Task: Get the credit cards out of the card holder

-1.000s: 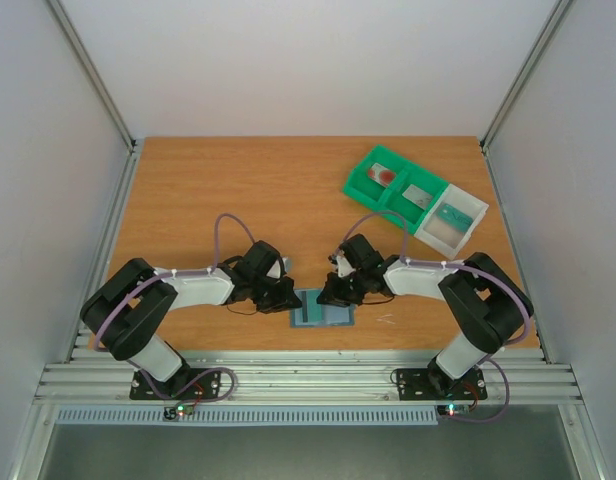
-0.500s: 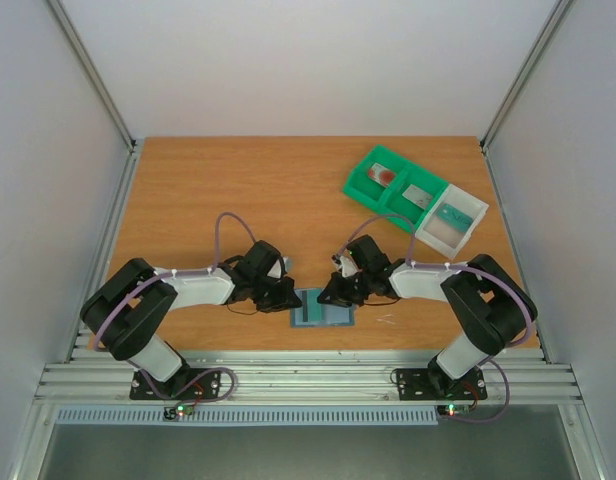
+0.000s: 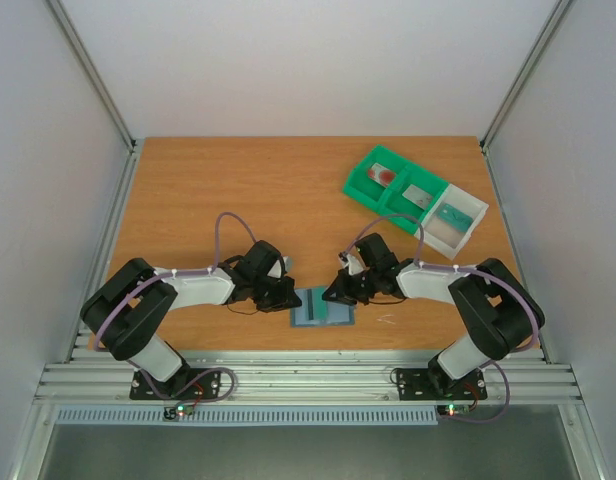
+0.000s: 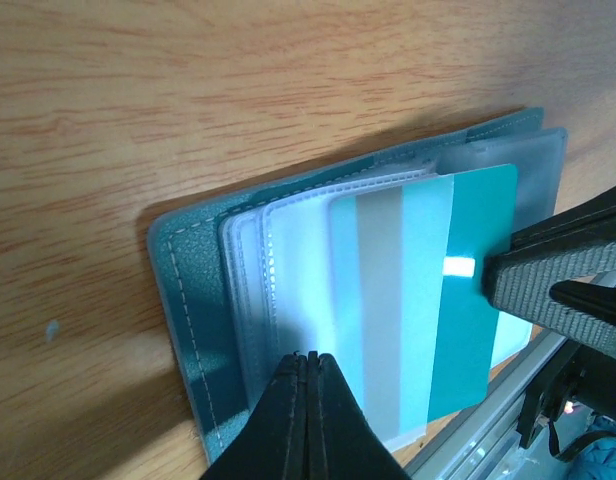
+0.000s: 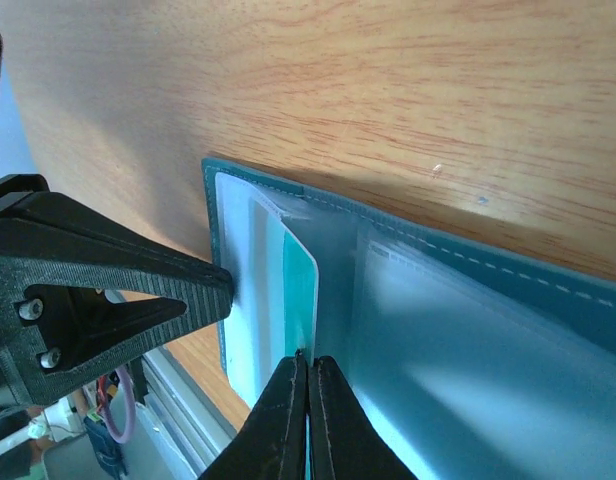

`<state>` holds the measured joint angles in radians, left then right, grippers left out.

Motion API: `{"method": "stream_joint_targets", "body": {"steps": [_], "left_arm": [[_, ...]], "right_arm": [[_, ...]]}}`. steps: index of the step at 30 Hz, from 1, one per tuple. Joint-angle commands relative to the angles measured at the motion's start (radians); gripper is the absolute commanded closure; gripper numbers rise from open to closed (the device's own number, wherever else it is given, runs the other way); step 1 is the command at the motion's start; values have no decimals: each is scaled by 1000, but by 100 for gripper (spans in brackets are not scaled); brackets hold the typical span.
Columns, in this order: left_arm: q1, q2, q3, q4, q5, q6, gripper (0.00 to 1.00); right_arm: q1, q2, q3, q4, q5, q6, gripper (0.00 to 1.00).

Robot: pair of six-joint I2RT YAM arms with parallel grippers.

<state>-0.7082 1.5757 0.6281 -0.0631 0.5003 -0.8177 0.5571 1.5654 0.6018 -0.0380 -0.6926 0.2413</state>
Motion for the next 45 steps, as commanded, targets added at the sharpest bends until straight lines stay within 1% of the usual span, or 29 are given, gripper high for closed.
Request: {"method": "stream_joint_targets", "body": {"steps": [1,6,12,17,23,27,30,33,35,39,40,42,45], "left_arm": [[-1,27,5,-52,-60,21,100],[-2,26,18,-65,-65,24,100],[-1,32,26,-59,-58,23,100],[-2,25,51,-56,-44,15,99],[-1,-3,86,-43,-23,-10,94],[-1,-44,97,-46,-17,-25,86],[-2,-87,100,-59,-26,-32,77],[-2,-141,105,-82,-57,4,71],[-1,-177,118,-122,-89,39,69],[-2,-237,158,-210,-107,82,64],[-2,-254,162,-214,-102,71,60],[-1,-288,164,-202,-76,33,52],[2,-328,169,-154,-1,-71,46]], "right_arm": [[-21,-30,-10,-29,27,-25,99],[-33,-61,5,-105,51,-34,99],[-33,-152,52,-258,141,-97,99],[-33,-206,79,-329,178,-121,99],[-33,-249,125,-415,211,-139,99],[-33,-270,151,-425,231,-164,99],[-33,-259,188,-448,217,-160,99],[-33,-252,218,-470,198,-131,99],[-33,-255,230,-460,180,-134,99],[-29,-275,237,-388,183,-207,99],[-24,-281,237,-348,196,-222,99],[-17,-295,238,-290,215,-280,99],[-2,-338,222,-212,270,-336,99]]}}
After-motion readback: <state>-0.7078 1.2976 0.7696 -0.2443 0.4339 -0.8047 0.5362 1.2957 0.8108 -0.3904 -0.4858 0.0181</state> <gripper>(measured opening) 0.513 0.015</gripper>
